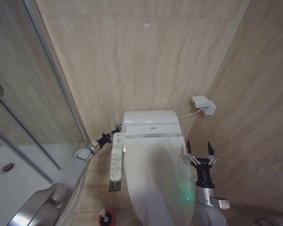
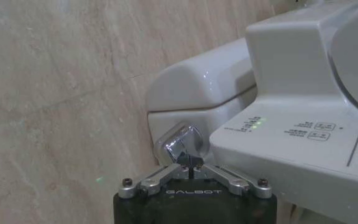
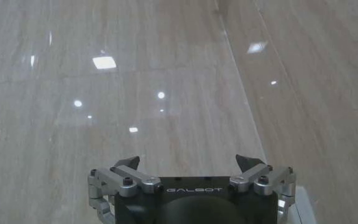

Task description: Open the toilet lid, clean the toilet bowl with a toilet brush, close the toilet lid, and flush.

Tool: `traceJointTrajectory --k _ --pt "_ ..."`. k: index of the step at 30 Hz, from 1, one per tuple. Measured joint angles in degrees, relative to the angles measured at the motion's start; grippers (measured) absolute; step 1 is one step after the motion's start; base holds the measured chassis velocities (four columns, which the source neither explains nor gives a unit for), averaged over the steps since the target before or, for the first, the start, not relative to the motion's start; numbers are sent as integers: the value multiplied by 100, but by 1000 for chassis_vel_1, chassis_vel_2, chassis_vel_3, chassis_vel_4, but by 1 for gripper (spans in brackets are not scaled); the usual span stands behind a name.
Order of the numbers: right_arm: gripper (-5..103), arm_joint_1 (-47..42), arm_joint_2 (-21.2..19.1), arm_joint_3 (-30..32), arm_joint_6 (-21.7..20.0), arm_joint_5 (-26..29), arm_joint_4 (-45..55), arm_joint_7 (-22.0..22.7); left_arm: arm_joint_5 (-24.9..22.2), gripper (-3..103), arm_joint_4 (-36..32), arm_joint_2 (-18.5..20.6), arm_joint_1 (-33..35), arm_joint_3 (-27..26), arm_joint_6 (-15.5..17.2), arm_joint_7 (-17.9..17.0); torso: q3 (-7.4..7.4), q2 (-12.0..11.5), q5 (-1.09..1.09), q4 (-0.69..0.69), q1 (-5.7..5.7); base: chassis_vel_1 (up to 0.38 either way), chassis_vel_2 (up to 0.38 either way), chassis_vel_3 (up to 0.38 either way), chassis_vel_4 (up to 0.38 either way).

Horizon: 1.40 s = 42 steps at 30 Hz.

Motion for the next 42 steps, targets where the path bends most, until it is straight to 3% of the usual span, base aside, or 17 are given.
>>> traceJointTrajectory --k 42 --pt "100 -81 38 16 31 -33 107 5 6 0 -7 59 39 -39 64 -66 1 -1 0 0 1 0 0 0 0"
